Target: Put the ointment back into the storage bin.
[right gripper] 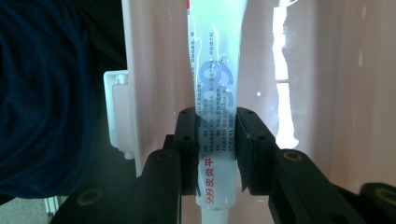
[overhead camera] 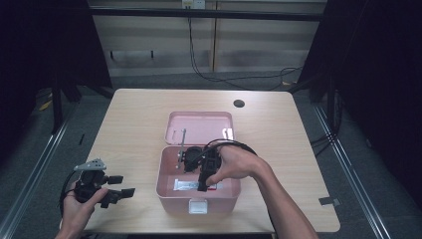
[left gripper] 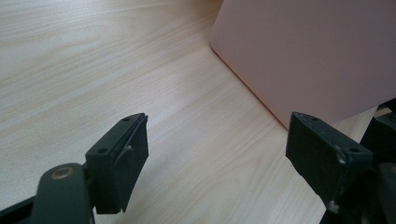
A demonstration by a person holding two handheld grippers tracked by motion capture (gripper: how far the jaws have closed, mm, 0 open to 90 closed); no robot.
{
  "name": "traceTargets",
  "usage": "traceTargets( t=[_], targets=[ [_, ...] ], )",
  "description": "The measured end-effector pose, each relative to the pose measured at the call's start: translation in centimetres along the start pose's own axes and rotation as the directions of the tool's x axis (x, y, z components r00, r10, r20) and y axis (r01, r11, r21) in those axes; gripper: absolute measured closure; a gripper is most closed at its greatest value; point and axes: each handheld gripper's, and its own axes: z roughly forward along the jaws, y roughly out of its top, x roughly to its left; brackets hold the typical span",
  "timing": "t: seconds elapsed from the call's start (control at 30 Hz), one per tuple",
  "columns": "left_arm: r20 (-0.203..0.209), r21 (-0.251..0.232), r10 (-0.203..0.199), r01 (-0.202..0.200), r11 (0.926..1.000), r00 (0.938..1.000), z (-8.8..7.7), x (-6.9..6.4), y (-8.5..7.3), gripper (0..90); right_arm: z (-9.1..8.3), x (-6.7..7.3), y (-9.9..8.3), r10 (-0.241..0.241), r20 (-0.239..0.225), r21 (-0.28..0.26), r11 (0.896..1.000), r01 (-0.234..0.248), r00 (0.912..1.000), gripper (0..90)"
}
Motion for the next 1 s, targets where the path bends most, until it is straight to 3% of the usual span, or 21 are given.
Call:
traceTargets(
  t=[0.7, 1.0],
  targets=[
    [-0.003, 0.0, -0.001, 0.001, 1.0, 1.0, 0.1, 0.0, 0.0, 21.0, 3.5, -0.9, 0.0, 0.035, -0.071, 0.03, 0.999, -0.033, 0.9969, 71.9],
    [-0.002, 0.002, -0.001, 0.001, 1.0, 1.0, 0.1, 0.0, 0.0, 21.0, 4.9, -1.2, 0.4, 0.026, -0.088, 0.063, 0.998, -0.02, 0.9958, 71.8]
  ],
)
